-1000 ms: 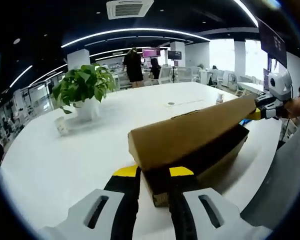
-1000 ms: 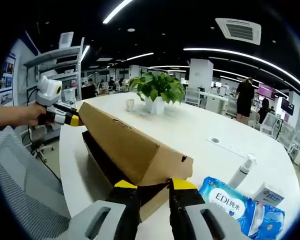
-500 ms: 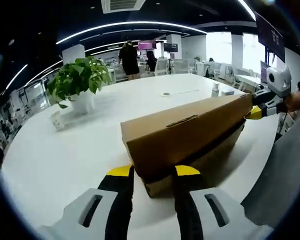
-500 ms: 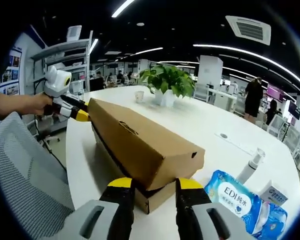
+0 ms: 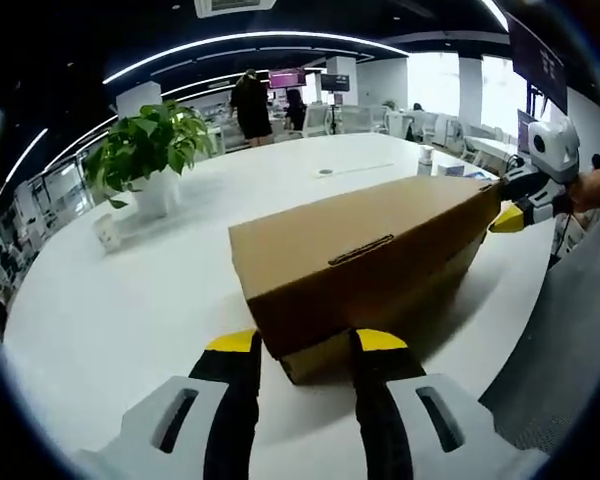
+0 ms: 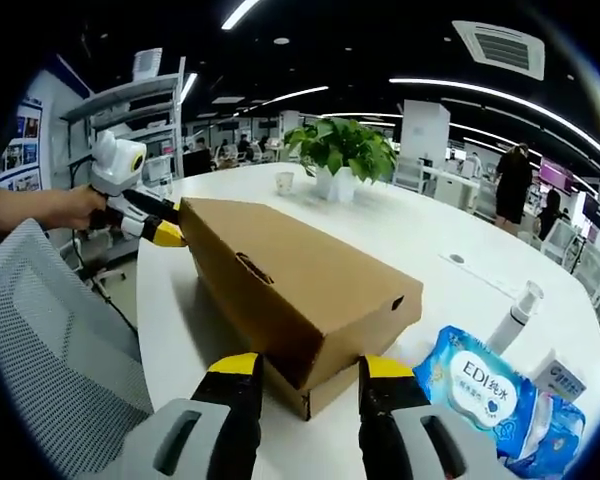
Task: Operate the shoe box by opening the lid, removing the specified soft item, and placing it in the target area until the item is outside and the box remains undamaged.
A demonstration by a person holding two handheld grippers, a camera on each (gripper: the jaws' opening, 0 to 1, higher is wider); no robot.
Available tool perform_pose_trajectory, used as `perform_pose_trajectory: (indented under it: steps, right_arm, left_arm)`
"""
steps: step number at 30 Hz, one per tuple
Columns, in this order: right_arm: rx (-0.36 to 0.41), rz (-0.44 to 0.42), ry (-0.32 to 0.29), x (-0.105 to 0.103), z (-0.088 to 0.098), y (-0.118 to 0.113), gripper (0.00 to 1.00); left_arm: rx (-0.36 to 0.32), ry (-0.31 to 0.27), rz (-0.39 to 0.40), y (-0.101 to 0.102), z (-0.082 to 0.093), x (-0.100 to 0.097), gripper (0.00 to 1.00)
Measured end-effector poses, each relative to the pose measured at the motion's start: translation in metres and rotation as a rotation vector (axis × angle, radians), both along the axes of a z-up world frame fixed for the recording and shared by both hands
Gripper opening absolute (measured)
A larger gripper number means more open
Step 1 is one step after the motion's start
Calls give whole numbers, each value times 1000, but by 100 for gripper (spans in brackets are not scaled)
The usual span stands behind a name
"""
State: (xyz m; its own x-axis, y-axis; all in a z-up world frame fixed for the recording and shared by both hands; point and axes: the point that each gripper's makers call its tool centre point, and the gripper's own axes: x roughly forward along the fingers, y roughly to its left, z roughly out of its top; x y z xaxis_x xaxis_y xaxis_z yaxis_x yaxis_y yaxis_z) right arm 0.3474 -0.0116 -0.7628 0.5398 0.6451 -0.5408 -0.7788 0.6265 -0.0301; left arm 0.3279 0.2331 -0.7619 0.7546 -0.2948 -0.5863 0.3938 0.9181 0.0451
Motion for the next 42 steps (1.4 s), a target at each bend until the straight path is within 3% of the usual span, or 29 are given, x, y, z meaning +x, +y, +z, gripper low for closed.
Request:
perform_pose_trajectory:
  steps: [21,28,36,42]
  right_arm:
    - [-36,-1,45,-2,-23,-1,35]
    - [-24,-3,52,-4,-19,-2,35]
    - [7,-15,39,-1,-5,-1,35]
    - [5,-7,36,-1,-7,3,35]
  left_arm:
    - [-16,78,-4,-3,-27,0,42]
    - [-14,78,0,2,-24,-3,43]
    - [-17,45,4,9,-9,-2,43]
    - [-28,51,-39,1,-11,0,36]
